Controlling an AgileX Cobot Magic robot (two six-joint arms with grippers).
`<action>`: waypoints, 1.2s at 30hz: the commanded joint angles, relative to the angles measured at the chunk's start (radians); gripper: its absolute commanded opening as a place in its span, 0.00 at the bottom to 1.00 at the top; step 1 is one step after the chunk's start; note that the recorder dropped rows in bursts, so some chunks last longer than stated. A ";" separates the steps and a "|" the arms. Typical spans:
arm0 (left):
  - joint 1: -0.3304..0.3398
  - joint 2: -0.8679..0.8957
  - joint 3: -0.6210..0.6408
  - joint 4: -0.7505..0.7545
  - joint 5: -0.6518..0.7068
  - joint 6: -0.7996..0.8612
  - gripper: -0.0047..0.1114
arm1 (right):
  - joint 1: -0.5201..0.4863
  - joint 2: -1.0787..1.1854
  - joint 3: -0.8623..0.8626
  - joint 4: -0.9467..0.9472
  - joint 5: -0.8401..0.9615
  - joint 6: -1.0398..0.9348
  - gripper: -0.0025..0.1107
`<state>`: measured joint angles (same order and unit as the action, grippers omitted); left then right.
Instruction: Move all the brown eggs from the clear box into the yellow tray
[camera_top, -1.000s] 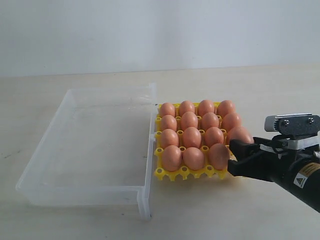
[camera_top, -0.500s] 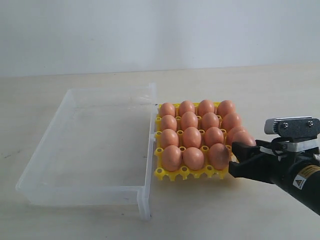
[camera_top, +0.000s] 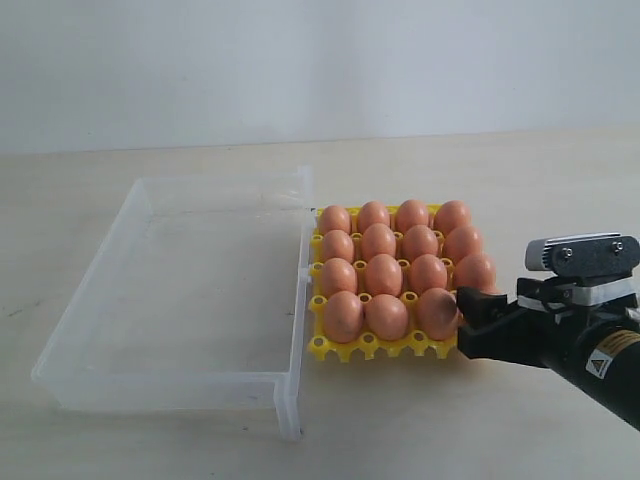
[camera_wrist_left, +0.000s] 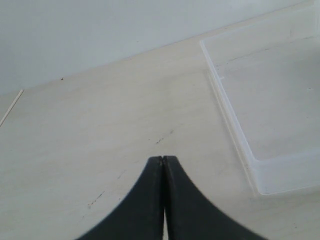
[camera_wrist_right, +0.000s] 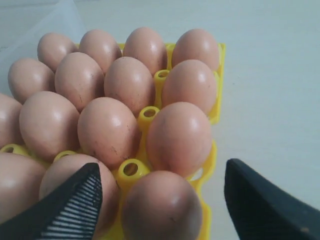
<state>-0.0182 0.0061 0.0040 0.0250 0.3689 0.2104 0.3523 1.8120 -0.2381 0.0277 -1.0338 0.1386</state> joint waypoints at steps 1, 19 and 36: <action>-0.002 -0.006 -0.004 0.000 -0.006 -0.005 0.04 | -0.006 -0.047 0.008 -0.001 -0.004 -0.044 0.58; -0.002 -0.006 -0.004 0.000 -0.006 -0.005 0.04 | -0.004 -1.140 0.041 -0.099 0.759 -0.012 0.02; -0.002 -0.006 -0.004 0.000 -0.006 -0.005 0.04 | -0.267 -1.787 0.238 -0.211 0.983 0.315 0.02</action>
<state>-0.0182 0.0061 0.0040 0.0250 0.3689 0.2104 0.1400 0.0694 -0.0040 -0.1746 -0.0639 0.4530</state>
